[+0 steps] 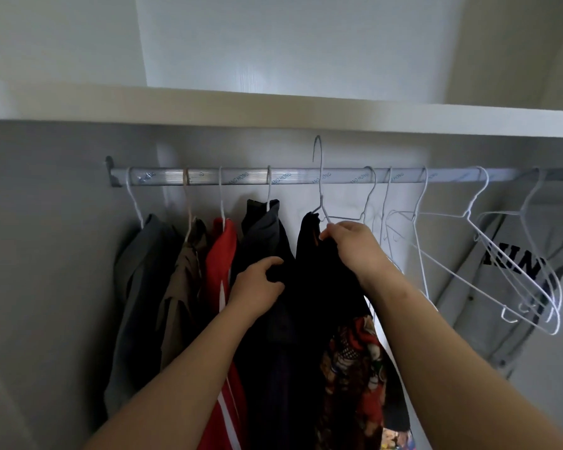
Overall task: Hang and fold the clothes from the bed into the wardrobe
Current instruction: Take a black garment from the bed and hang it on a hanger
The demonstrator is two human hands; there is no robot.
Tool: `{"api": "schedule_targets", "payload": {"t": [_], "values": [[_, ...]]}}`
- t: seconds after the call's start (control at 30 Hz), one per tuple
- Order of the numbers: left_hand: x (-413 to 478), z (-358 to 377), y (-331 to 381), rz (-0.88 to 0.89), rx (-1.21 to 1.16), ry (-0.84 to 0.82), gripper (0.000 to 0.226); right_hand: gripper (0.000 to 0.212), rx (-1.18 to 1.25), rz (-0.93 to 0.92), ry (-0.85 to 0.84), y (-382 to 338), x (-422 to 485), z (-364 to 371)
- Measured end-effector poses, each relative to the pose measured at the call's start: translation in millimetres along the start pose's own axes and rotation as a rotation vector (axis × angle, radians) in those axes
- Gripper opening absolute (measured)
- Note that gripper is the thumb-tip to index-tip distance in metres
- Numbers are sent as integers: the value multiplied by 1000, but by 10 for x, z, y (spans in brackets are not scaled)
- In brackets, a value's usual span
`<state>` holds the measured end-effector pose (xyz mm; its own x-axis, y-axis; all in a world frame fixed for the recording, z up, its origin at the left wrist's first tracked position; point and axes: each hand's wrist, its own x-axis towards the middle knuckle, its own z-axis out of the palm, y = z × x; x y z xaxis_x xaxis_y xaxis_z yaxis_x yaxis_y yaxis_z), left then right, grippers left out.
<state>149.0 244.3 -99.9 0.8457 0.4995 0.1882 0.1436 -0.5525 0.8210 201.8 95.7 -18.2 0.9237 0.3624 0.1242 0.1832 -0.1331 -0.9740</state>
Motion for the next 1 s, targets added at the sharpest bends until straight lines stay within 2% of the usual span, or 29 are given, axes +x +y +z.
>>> {"api": "schedule_targets", "payload": {"t": [0.23, 0.37, 0.57, 0.73, 0.83, 1.0], "values": [[-4, 4, -27, -6, -100, -2, 47, 19, -199, 51, -13, 236, 386, 195], [-45, 8, -32, -22, -98, 12, 46, 26, -281, 6, 2, 414, 449, 258], [-187, 140, 64, 29, 68, 225, 28, 14, -342, -85, 94, 683, 187, 241], [-390, 240, 290, 116, 203, 322, 19, 13, -234, -104, 129, 913, -136, 139], [-574, 367, 456, 209, 167, 254, 18, 4, -178, -57, 193, 1046, -391, -11], [-1016, 760, 705, 277, 41, 80, 15, 17, -65, 59, 298, 1202, -862, -436]]}}
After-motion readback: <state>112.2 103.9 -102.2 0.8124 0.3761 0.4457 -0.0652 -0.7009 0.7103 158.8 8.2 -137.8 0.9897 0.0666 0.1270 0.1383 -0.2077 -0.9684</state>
